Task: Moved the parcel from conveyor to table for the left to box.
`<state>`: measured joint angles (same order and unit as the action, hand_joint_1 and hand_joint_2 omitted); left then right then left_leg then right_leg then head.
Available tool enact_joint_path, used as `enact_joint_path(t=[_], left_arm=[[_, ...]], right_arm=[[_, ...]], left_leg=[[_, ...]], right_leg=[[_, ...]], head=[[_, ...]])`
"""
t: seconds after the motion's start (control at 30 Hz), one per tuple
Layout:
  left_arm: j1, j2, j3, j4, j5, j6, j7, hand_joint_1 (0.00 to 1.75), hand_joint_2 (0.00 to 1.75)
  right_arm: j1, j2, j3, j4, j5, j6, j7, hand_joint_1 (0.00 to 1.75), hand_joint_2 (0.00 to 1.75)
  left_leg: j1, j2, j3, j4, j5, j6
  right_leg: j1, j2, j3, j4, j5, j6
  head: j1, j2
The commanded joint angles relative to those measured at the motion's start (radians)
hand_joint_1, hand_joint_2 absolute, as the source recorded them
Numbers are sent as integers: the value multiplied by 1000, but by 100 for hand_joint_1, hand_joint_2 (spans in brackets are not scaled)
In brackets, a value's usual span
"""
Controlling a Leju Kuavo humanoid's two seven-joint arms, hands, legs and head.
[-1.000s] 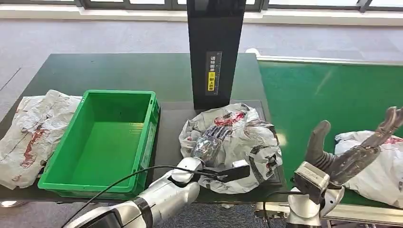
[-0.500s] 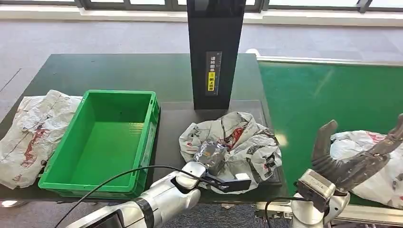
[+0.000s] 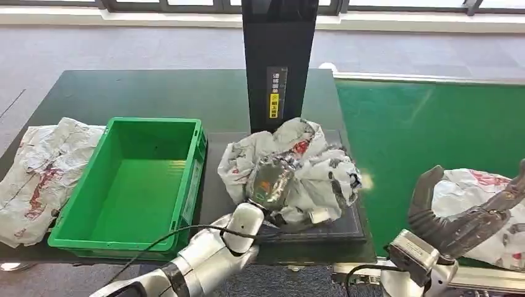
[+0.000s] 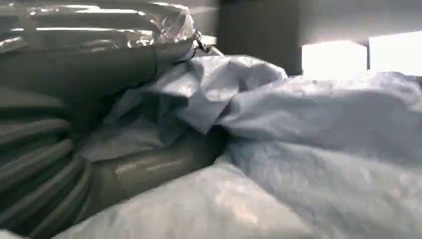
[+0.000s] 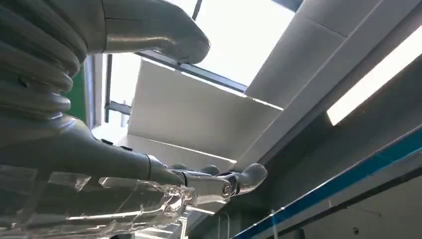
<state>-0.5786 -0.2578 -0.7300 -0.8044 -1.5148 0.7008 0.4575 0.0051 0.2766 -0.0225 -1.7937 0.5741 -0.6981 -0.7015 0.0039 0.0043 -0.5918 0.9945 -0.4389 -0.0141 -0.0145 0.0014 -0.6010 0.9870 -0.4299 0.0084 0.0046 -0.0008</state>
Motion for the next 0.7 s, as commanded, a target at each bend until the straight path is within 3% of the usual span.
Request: enact_joint_path(t=[0.03, 0.13, 0.57, 0.7], left_arm=[[107, 207, 254, -452, -56, -3, 13, 175, 175], [107, 207, 254, -452, -56, -3, 13, 175, 175], [122, 232, 278, -514, -56, -3, 44, 175, 175], [213, 140, 547, -539, -56, -3, -108, 175, 175]], right_arm=[[-25, 4, -14, 37, -7, 0, 3, 0, 175], [-25, 4, -14, 37, -7, 0, 3, 0, 175], [-19, 7, -23, 31, -5, 0, 3, 0, 175], [1, 20, -39, 2, 11, 0, 3, 0, 175]], left_leg=[[0, 7, 4, -2, -1, -1], [1, 1, 2, -1, 0, -1], [1, 0, 3, -2, 0, -1], [1, 2, 4, -2, 0, -1]], right_leg=[[0, 7, 1, 0, 1, -2], [1, 1, 1, 0, -1, -2], [1, 1, 3, 0, -1, -2], [1, 2, 3, 0, -1, -2]], head=[[0, 0], [0, 0], [0, 0], [0, 0]])
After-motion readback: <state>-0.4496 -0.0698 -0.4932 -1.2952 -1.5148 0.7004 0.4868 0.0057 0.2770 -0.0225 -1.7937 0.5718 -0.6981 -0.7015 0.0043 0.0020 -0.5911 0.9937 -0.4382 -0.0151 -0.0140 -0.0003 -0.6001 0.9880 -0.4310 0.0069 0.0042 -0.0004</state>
